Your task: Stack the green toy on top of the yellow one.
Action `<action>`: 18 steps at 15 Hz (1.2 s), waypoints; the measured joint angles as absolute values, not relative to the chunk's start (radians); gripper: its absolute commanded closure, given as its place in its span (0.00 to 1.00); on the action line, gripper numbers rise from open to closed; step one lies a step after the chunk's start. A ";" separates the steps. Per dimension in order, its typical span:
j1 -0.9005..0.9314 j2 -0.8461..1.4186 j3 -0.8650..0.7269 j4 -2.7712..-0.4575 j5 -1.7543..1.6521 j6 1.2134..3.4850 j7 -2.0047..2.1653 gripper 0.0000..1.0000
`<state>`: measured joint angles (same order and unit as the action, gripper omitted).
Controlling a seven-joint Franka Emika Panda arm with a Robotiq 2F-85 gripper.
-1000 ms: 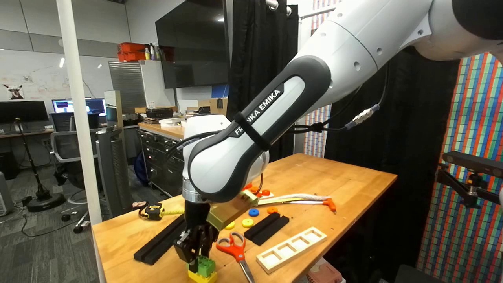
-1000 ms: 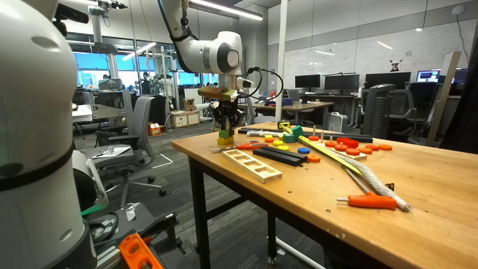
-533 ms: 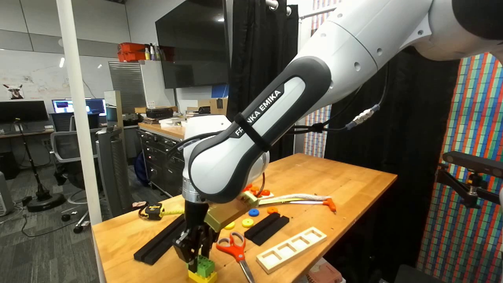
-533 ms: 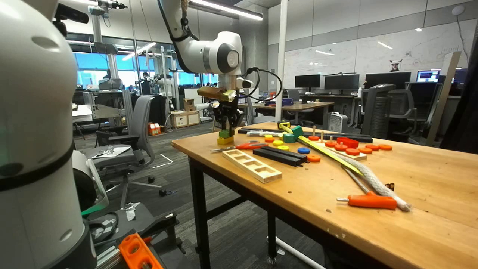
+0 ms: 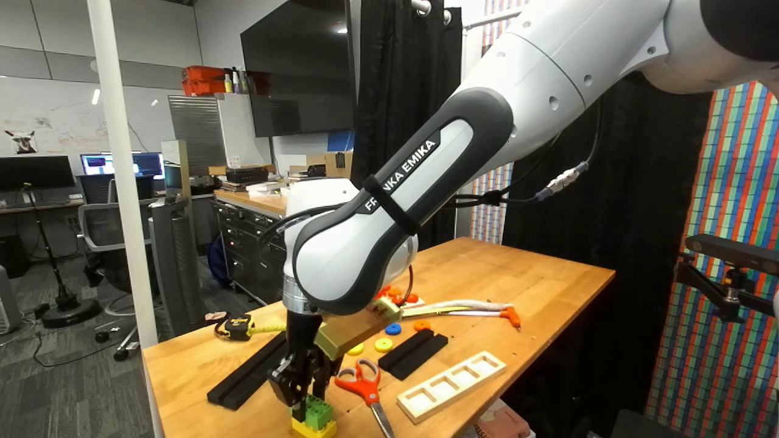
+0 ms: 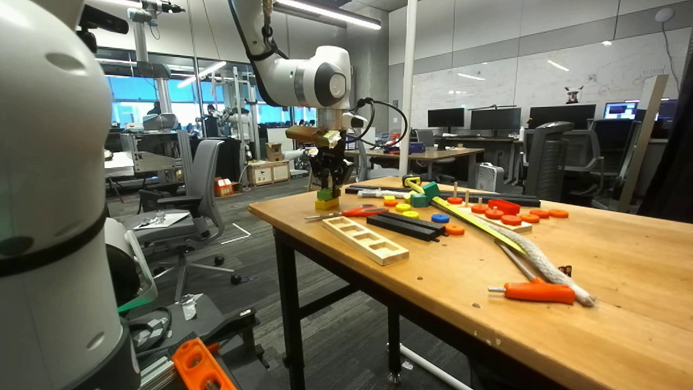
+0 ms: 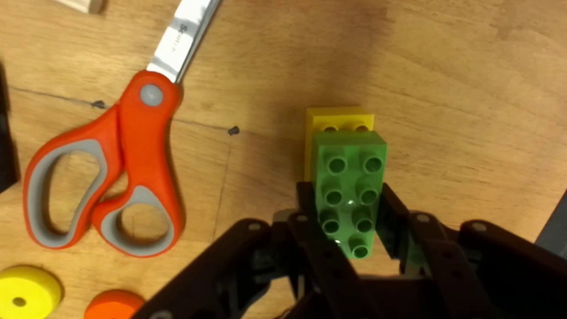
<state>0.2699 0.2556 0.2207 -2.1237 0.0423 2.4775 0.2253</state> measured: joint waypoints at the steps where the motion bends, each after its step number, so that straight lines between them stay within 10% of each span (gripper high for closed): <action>1: 0.270 0.255 0.221 -2.124 0.042 2.477 0.228 0.86; 12: 0.270 0.248 0.221 -2.135 0.042 2.477 0.264 0.86; 13: 0.270 0.247 0.221 -2.136 0.042 2.477 0.266 0.39; 18: 0.270 0.246 0.221 -2.146 0.042 2.477 0.281 0.08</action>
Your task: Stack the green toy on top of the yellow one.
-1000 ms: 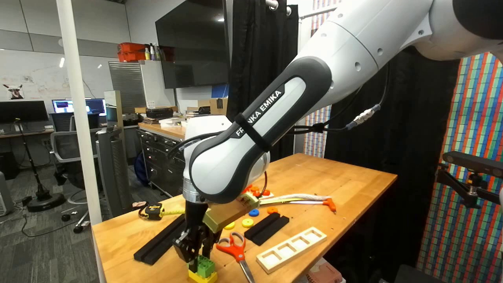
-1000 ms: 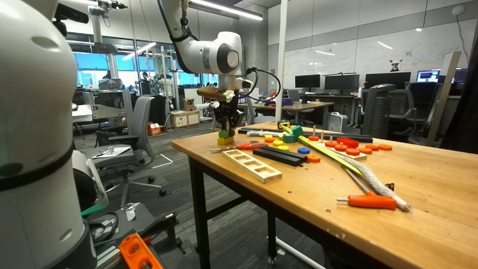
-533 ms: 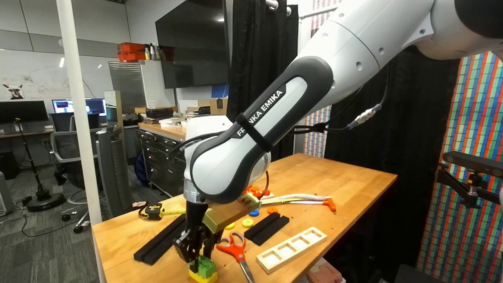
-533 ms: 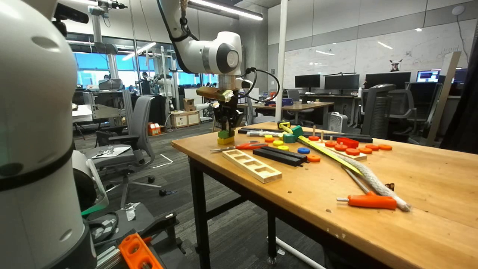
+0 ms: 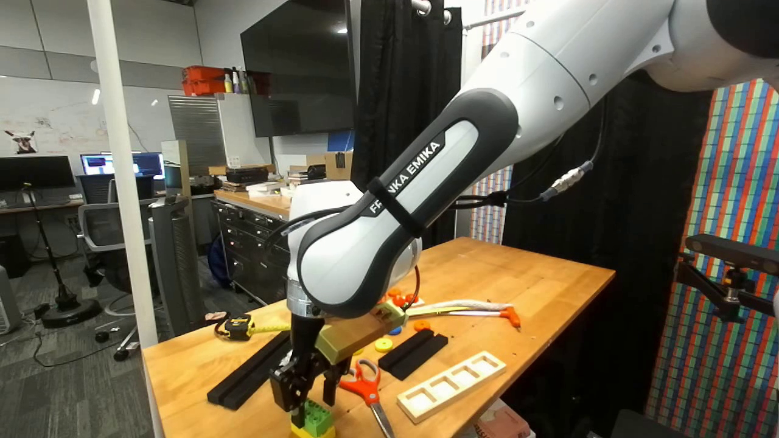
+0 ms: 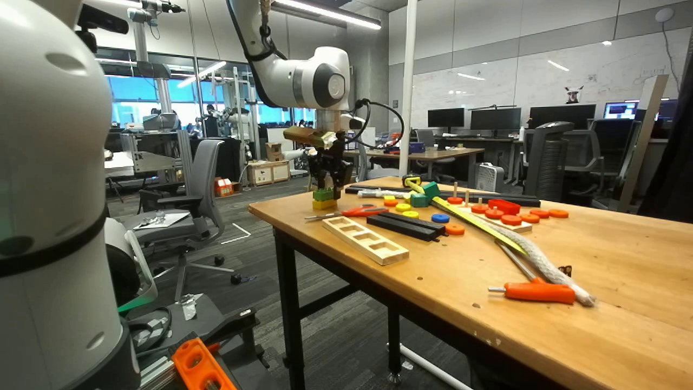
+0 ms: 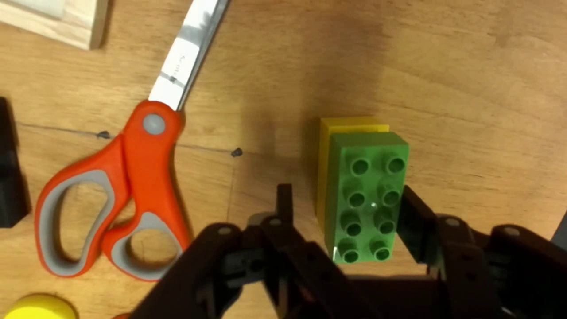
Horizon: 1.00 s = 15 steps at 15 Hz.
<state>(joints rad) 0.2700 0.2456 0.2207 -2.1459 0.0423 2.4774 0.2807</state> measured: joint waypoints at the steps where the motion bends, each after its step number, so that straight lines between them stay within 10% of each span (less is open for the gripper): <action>1: 0.270 0.246 0.221 -2.148 0.042 2.477 0.284 0.01; 15: 0.302 0.154 0.205 -2.125 -0.127 2.334 0.479 0.00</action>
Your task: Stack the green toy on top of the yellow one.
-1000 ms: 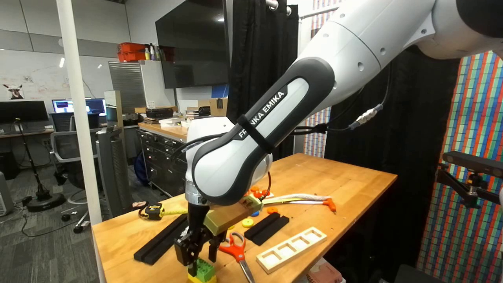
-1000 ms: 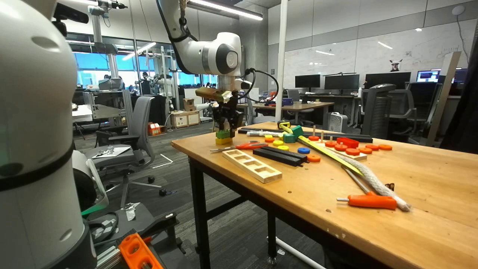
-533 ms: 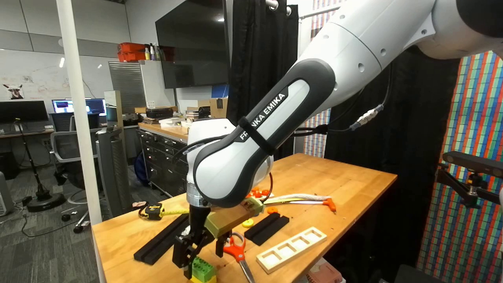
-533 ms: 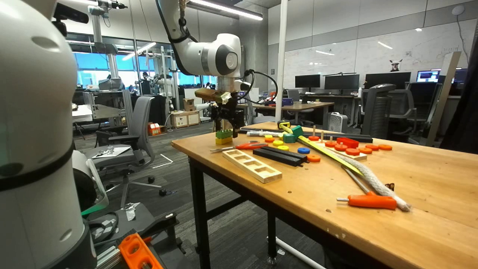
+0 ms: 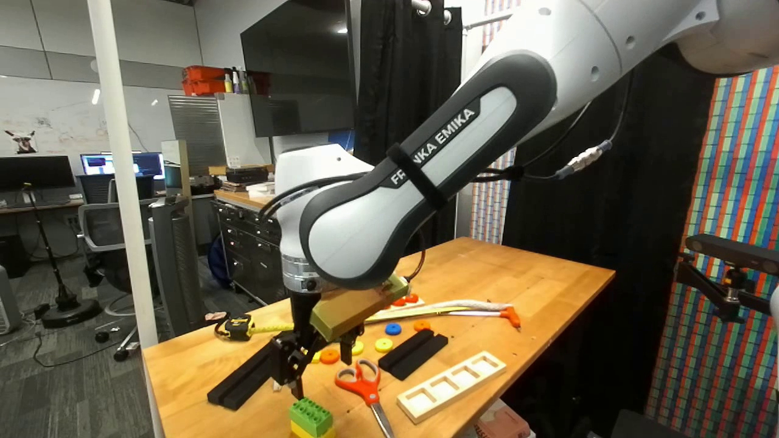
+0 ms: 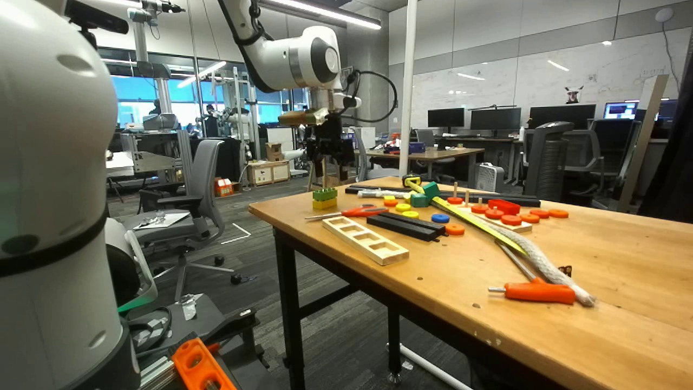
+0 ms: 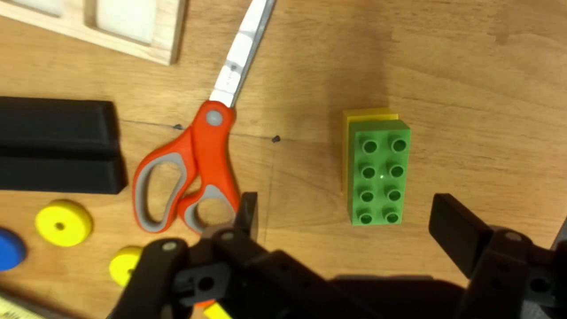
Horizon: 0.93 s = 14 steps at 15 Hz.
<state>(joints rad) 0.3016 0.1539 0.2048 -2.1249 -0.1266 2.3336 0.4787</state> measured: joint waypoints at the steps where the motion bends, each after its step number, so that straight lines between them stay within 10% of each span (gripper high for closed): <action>1: 0.304 0.125 0.205 -2.116 -0.163 2.288 0.517 0.00; 14: 0.132 -0.382 0.148 -2.233 -0.276 1.990 0.605 0.00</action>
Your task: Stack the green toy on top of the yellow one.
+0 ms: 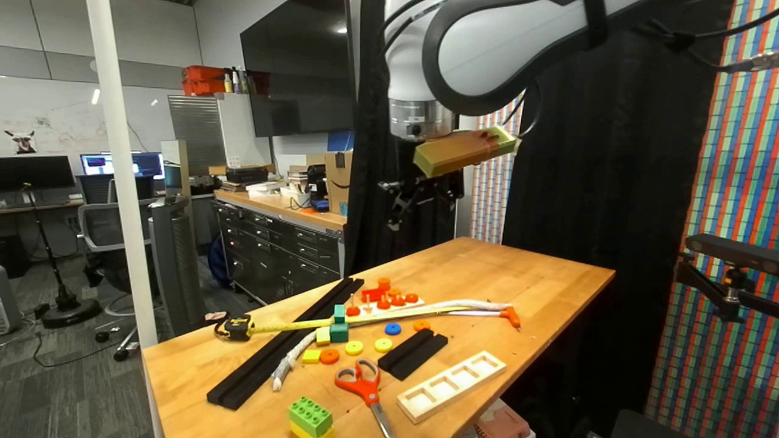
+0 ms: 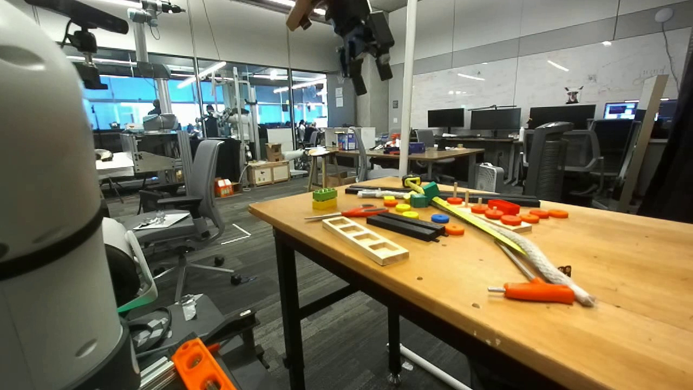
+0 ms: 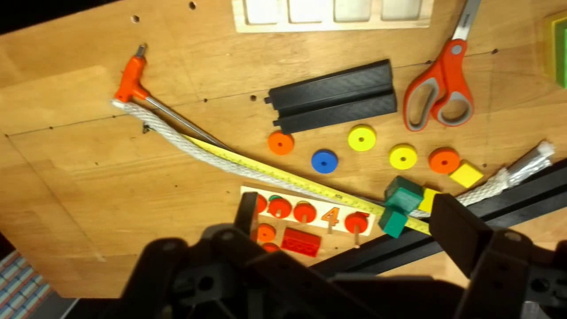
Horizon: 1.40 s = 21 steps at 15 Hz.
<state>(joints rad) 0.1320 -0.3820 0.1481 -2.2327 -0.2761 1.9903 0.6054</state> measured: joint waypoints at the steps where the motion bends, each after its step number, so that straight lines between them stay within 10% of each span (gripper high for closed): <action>1: 0.110 -0.412 0.131 -2.256 -0.269 1.989 0.590 0.00; 21: 0.094 -0.665 0.081 -2.394 0.047 1.712 0.142 0.00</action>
